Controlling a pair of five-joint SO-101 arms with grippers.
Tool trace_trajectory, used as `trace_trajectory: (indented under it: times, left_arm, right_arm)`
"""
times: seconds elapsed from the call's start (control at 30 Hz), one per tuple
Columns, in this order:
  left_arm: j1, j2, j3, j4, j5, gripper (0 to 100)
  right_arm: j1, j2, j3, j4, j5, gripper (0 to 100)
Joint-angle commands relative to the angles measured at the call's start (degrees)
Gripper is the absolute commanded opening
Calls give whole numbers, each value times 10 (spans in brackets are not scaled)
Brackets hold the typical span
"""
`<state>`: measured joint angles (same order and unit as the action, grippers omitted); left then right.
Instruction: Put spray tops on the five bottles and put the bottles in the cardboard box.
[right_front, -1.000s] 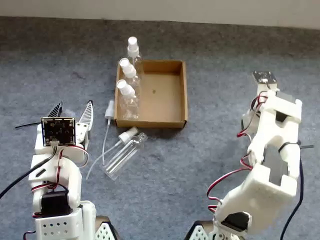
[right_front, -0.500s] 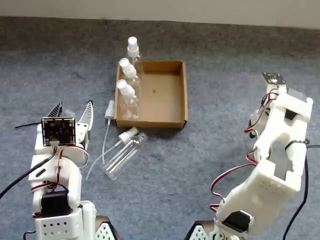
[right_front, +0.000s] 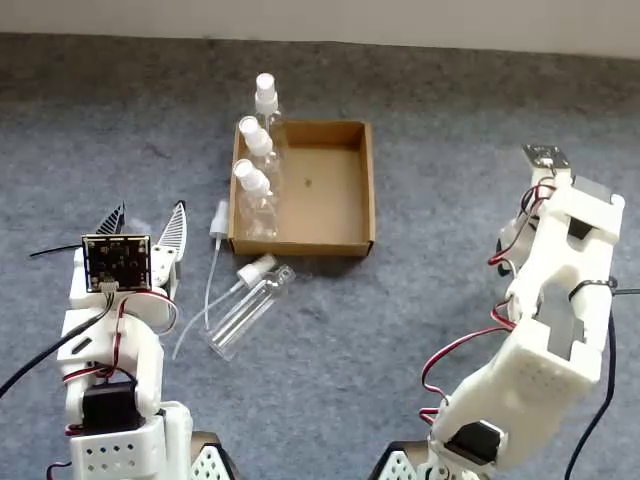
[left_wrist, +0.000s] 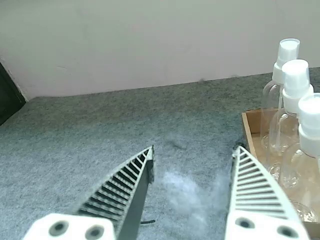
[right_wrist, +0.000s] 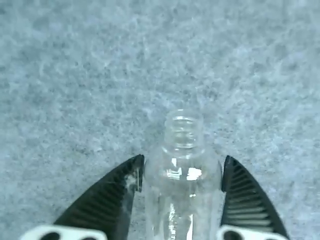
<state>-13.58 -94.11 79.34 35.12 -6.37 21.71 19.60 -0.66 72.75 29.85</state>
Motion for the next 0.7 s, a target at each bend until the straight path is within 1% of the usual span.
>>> trace_trajectory:
  times: [0.0, 0.2, 0.33, 0.67]
  left_arm:
    - [6, 0, -10, -12, 3, 228]
    - [6, 0, -11, -12, 3, 228]
    - [5, 0, -11, -12, 3, 228]
    - [5, 0, -12, -12, 3, 228]
  right_arm:
    - [-9, -6, -25, 5, 24, 195]
    - [-7, -6, -24, 7, 32, 199]
    - [-10, -6, -24, 31, 42, 252]
    - [-8, -6, -25, 33, 50, 252]
